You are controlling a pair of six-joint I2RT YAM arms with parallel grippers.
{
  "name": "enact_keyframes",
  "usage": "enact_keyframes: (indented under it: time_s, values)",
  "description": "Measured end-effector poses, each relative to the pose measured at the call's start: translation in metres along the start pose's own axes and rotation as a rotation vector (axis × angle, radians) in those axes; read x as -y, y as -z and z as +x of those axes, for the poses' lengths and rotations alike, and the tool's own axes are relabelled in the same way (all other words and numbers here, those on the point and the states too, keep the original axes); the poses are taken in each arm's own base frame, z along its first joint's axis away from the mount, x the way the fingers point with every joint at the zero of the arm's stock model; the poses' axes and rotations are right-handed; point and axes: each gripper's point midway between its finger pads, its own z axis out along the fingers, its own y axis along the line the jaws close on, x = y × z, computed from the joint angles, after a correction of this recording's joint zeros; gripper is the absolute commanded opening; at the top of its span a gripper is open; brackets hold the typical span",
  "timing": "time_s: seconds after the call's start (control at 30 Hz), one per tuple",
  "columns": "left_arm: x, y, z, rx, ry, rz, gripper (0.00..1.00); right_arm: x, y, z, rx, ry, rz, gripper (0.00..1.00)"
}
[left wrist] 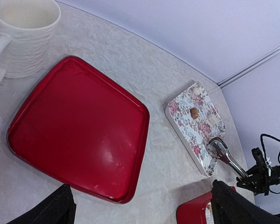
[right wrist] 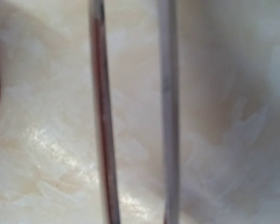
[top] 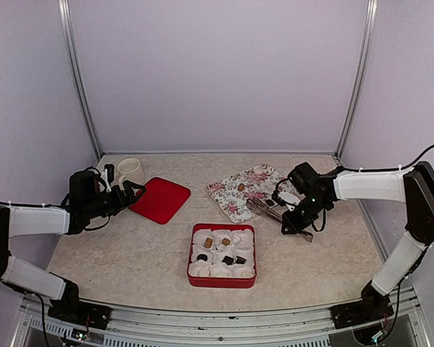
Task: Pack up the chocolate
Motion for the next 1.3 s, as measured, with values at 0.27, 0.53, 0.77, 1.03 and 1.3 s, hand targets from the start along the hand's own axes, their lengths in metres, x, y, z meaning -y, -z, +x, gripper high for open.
enact_keyframes:
  time_s: [0.27,0.53,0.77,1.03,1.3]
  values:
    - [-0.001,0.0,0.001,-0.002,0.001,-0.001,0.99,-0.001,0.01,-0.015,0.038,0.011,-0.007,0.19]
    - [0.0,0.0,0.001,-0.005,0.002,0.004,0.99,-0.011,0.042,-0.027,0.11,0.03,-0.042,0.19]
    - [0.002,0.0,0.001,-0.005,0.009,0.013,0.99,-0.035,0.095,-0.031,0.215,0.062,-0.118,0.19]
    - [0.009,0.002,-0.003,0.004,0.019,0.043,0.99,-0.081,0.111,0.0,0.146,0.121,-0.187,0.18]
    - [0.013,0.008,-0.002,0.015,0.017,0.056,0.99,-0.104,0.116,0.037,0.061,0.132,-0.212,0.18]
